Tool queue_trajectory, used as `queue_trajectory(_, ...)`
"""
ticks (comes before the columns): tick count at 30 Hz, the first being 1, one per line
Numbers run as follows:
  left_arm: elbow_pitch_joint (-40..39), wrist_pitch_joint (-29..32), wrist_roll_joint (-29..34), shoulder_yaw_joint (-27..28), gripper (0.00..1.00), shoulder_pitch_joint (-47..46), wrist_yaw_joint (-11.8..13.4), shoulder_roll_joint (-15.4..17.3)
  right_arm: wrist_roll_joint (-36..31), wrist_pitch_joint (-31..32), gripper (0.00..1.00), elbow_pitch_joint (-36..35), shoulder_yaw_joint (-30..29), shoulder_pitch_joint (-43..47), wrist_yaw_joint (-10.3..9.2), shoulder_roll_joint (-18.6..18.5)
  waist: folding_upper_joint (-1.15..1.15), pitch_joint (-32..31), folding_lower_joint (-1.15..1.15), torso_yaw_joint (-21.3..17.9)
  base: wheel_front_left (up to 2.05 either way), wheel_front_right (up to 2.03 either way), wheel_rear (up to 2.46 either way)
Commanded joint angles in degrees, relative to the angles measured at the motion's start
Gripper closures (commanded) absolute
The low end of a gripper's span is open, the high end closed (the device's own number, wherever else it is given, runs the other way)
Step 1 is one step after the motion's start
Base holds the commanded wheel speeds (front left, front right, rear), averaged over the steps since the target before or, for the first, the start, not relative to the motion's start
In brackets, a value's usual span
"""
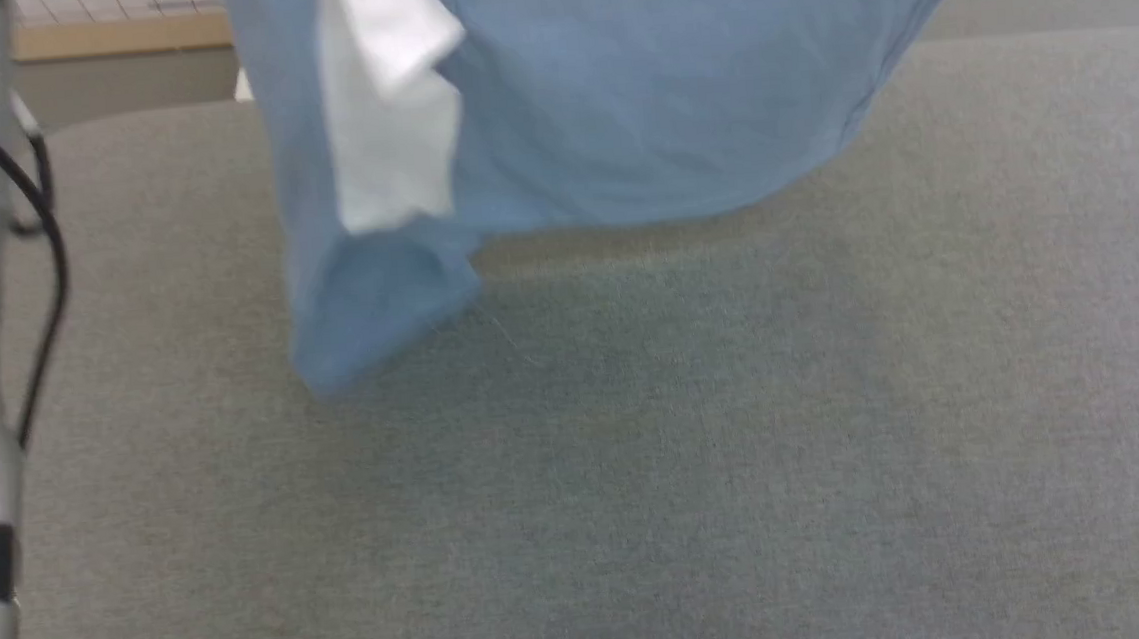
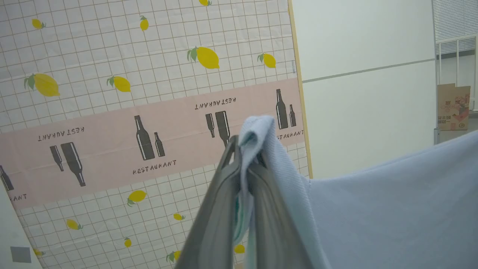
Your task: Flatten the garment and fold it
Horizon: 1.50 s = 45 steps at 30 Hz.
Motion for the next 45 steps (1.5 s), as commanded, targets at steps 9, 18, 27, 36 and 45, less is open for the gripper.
queue_trajectory(9, 5.2, -5.5, 4.8, -1.4, 1.00, -12.5, 1.8, -2.3, -5.2, -7.3, 1.00, 5.8, -0.1, -10.4, -0.06, 0.4, 0.00, 11.6, 0.00, -2.3, 0.00, 0.00, 0.00)
queue_trajectory(18, 9.3, -18.3, 9.0, -2.0, 1.00, -22.1, 3.7, -4.2, -13.3, -17.4, 1.00, 7.9, -1.4, -19.5, -0.06, -1.4, 0.00, 22.3, 0.00, -1.1, 0.00, 0.00, 0.00)
queue_trajectory(27, 12.0, -24.4, 8.6, -2.3, 1.00, -22.7, 3.0, -6.2, -18.6, -24.3, 1.00, 12.0, -0.2, -23.1, -0.06, -4.0, 0.00, 30.2, 0.00, 0.7, 0.00, 0.00, 0.00)
queue_trajectory(36, 11.8, -25.9, 6.2, -3.0, 1.00, -17.5, -0.4, -6.1, -17.5, -29.0, 1.00, 15.9, 2.7, -21.8, -0.06, -6.1, 0.00, 33.3, 0.00, 1.8, 0.00, 0.00, 0.00)
queue_trajectory(45, 4.5, -21.4, -1.1, -7.4, 1.00, -6.5, -2.2, -2.8, -4.4, -29.6, 1.00, 14.9, 10.3, -14.6, -0.06, -10.3, 0.00, 31.9, 0.00, 3.9, 0.00, 0.00, 0.00)
